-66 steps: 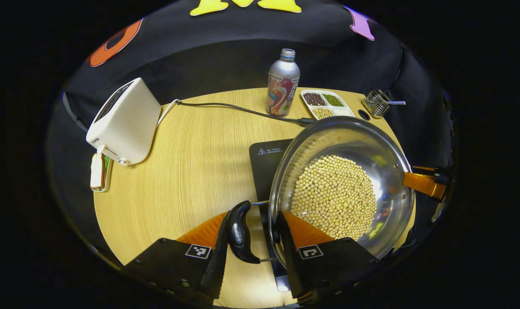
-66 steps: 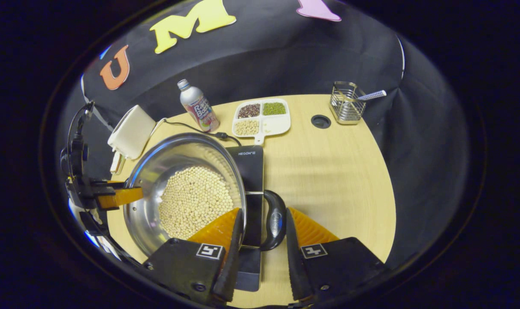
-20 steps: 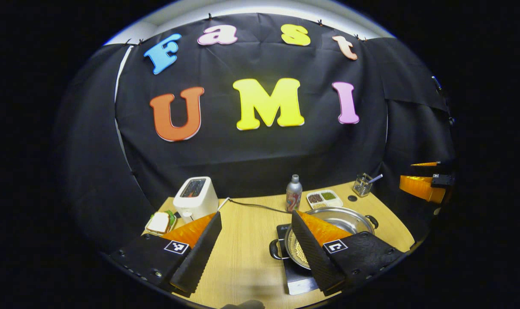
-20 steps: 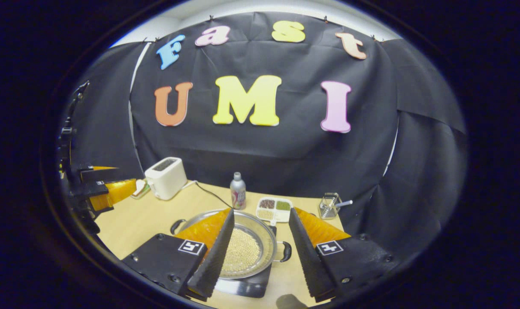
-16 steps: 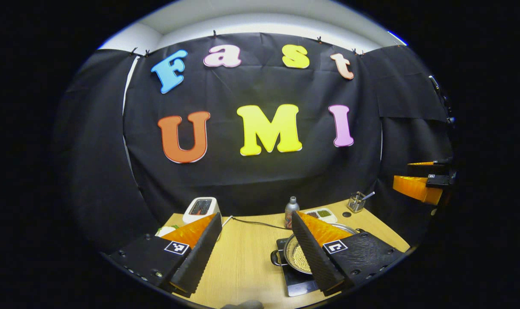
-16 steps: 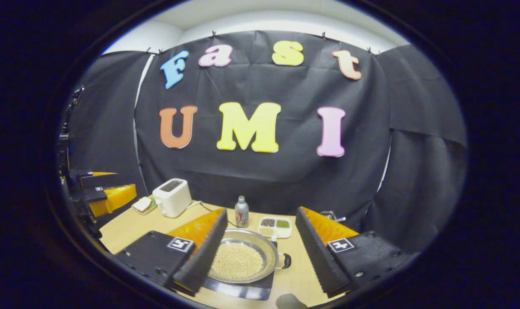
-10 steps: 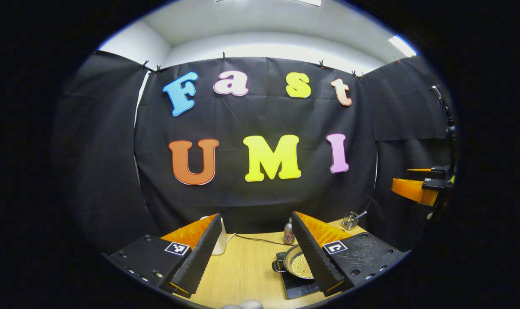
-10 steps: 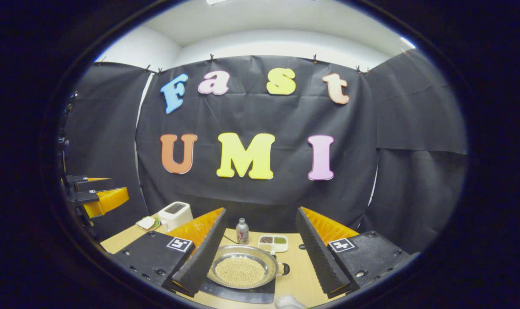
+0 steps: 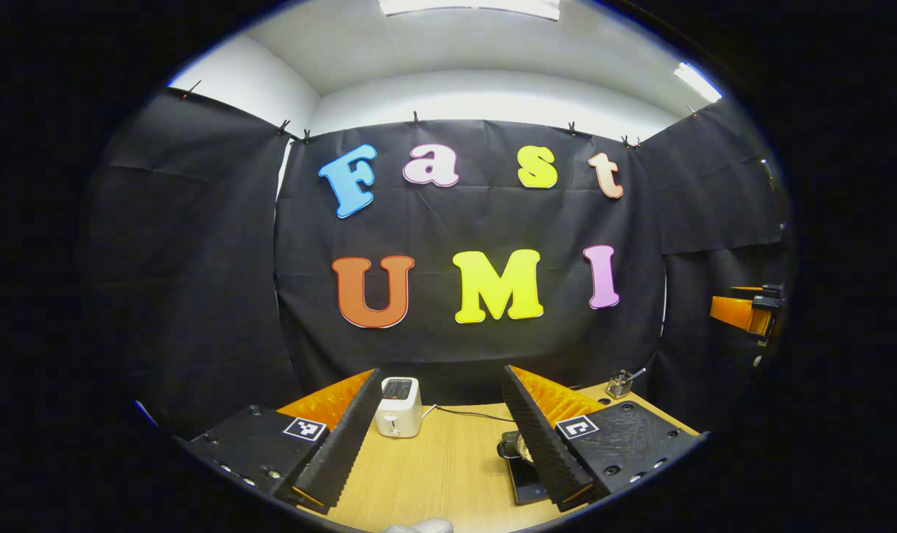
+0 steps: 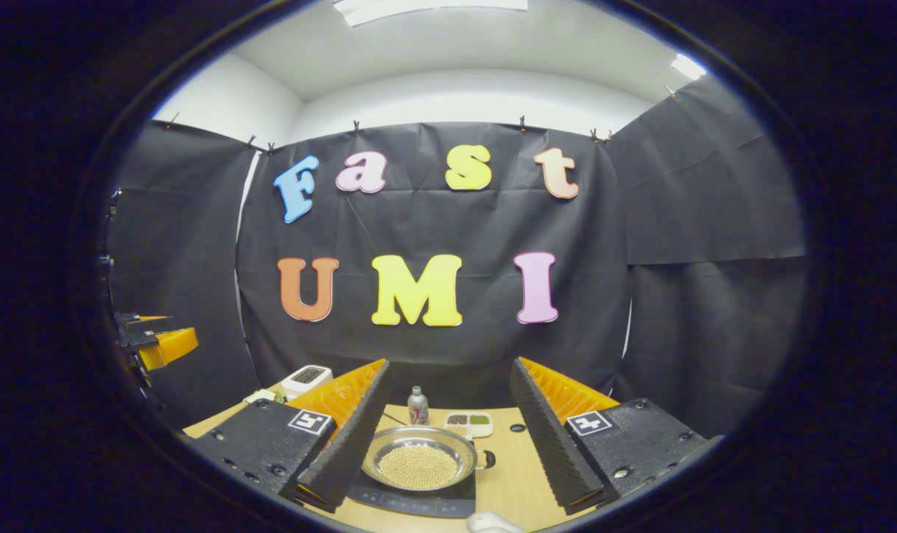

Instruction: First push the handle of the pot to place it horizontally, then grasp the pot with both hands and set it on the induction cooktop.

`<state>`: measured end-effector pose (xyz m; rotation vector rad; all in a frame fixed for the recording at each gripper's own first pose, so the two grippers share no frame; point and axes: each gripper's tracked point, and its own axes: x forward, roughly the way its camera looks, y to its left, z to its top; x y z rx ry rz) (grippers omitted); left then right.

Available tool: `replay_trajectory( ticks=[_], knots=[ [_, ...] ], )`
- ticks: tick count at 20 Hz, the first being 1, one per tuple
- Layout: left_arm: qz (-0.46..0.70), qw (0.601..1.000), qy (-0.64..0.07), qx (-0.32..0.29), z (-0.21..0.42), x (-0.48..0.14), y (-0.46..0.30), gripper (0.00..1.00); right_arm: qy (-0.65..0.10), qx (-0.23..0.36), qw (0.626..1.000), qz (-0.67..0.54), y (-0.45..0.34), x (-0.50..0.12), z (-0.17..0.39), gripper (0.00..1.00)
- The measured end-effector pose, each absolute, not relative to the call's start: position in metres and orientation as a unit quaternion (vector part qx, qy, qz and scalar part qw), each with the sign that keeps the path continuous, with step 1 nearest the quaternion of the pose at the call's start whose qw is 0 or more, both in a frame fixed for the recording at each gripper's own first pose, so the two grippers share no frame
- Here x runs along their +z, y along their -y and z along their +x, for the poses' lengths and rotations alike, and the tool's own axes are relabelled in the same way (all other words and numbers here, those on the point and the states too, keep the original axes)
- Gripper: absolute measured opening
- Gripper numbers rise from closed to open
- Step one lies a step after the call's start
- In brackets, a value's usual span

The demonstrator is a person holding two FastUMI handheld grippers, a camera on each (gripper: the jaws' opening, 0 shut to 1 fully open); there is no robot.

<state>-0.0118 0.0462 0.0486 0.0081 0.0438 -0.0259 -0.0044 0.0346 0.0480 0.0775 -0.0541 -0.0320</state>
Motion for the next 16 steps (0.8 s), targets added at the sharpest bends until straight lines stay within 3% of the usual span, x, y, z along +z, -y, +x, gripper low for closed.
replay_trajectory(
  ticks=[16],
  knots=[
    [-0.009, 0.999, -0.028, -0.032, -0.027, 0.05, 0.005, 0.97, 0.02, -0.009, 0.999, 0.029, -0.004, 0.042, -0.022, 1.0]
  ],
)
